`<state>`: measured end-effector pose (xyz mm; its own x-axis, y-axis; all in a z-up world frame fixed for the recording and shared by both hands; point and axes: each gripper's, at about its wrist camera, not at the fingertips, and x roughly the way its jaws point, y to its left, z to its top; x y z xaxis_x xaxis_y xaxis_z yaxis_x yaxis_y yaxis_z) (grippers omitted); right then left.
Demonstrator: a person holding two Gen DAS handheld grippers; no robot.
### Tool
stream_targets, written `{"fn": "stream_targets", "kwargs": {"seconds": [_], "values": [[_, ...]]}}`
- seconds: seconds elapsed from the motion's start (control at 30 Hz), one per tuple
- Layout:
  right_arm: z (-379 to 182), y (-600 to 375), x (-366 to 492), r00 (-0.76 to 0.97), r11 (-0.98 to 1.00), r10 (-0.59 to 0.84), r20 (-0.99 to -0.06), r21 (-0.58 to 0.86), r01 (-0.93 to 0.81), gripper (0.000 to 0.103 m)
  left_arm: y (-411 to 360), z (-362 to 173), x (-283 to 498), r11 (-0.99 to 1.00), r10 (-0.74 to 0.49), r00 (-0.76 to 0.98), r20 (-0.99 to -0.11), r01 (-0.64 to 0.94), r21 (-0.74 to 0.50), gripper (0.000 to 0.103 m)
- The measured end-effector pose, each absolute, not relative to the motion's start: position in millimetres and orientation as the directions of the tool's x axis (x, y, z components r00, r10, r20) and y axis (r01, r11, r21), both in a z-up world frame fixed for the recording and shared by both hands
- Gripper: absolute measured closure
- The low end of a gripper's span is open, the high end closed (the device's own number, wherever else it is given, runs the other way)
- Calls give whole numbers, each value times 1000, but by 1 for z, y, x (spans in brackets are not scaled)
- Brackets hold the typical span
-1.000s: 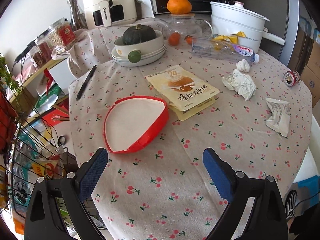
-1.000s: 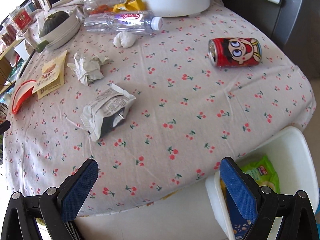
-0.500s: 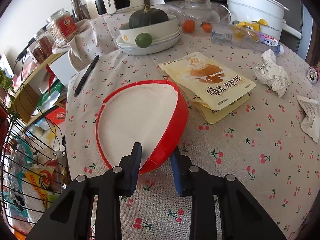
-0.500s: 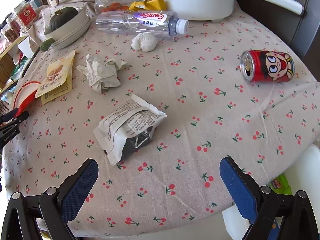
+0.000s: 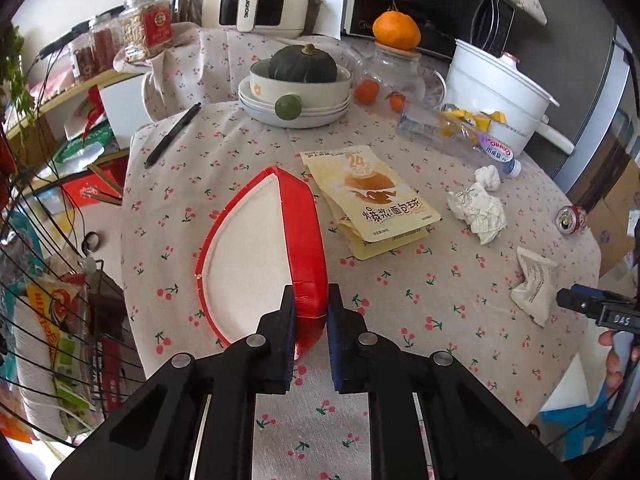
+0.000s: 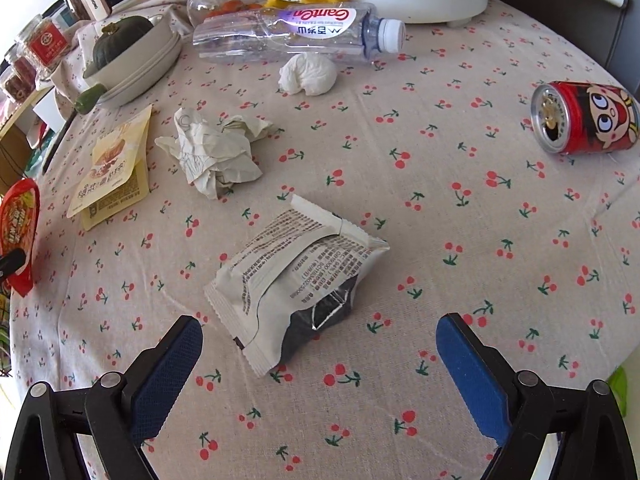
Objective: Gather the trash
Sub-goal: 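Hold the red bowl with the left gripper while the right gripper grasps the white wrapper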
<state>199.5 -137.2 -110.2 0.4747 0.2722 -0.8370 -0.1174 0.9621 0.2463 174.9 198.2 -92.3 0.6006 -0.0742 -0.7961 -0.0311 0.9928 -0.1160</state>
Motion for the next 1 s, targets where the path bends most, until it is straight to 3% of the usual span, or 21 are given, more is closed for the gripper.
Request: {"fn": "stream_targets", "kwargs": {"seconds": [0.2,0.3,0.47,0.63,1.0], "values": [[-117,-127,204,489,959,282,-825,262,-110,27,204,-74,149,969,-155,622,-767,-55,-240,89],[-122,-122,207,478,949,312,-821,294,-114,41,196,-66,142,971,-162,629,-760,-36,-237,89],[-132,-114,208,441,933,359,-823,330,-144,93,181,-56,134,973,-177,636,-751,-4,-232,89],[-119,-121,201,454,917,397,-798,362,-165,99,166,-45,128,964,-217,645,-733,24,-263,89],[-67,-174,173,532,903,423,-734,394,-174,101,95,-27,124,940,-330,636,-697,153,-306,89]]}}
